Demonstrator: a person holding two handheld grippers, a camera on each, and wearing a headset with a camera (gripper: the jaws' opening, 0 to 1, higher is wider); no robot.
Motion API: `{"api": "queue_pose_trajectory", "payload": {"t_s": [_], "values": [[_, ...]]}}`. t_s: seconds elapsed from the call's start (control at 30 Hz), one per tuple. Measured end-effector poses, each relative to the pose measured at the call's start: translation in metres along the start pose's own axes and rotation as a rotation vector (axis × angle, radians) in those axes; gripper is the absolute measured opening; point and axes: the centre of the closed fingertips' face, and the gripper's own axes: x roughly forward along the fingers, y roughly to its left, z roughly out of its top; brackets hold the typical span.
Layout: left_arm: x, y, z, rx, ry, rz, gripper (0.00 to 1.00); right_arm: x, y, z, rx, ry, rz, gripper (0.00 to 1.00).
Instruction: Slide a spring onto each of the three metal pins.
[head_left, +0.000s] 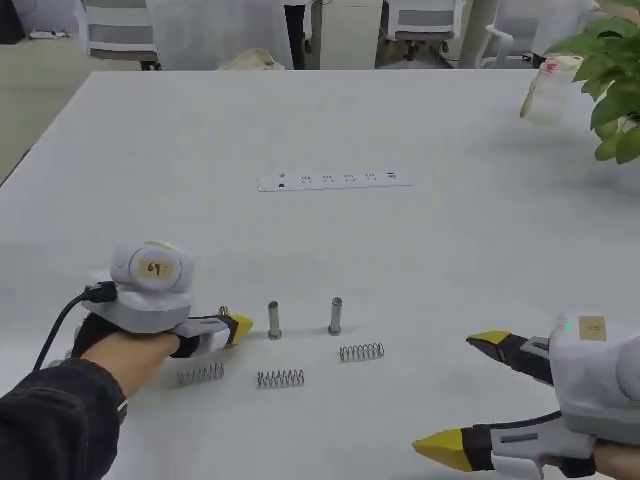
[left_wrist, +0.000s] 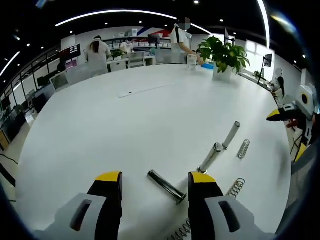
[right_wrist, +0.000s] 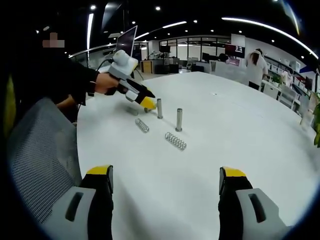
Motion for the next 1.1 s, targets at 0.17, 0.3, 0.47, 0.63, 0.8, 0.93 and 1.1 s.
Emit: {"api": "queue_pose_trajectory", "payload": {"t_s": [0.17, 0.3, 0.47, 0.63, 0.8, 0.93, 1.1], "values": [[0.002, 0.000, -0.004, 0.014, 0.018, 0.004, 0.43, -0.001, 0.001, -0.001, 0.003, 0.000, 0.001, 0.86], [0.002, 0.000, -0.006, 0.028, 0.026, 0.002, 0.37, -0.001, 0.001, -0.001, 0.005, 0.001, 0.000, 0.86], [0.002, -0.001, -0.007, 0.039, 0.033, 0.000, 0.27, -0.001, 0.001, -0.001, 0.005, 0.001, 0.000, 0.86], [0.003, 0.000, -0.010, 0.048, 0.047, 0.000, 0.22, -0.002, 0.000, -0.002, 0.006, 0.000, -0.002, 0.86], [0.004, 0.003, -0.011, 0.044, 0.050, 0.013, 0.18, -0.002, -0.001, -0.003, 0.007, 0.002, -0.002, 0.86], [0.005, 0.004, -0.011, 0.060, 0.050, 0.017, 0.13, -0.002, -0.001, -0.003, 0.008, 0.002, -0.003, 0.86], [0.005, 0.004, -0.009, 0.070, 0.046, 0.019, 0.10, -0.002, -0.002, -0.004, 0.010, 0.003, -0.003, 0.86]]}}
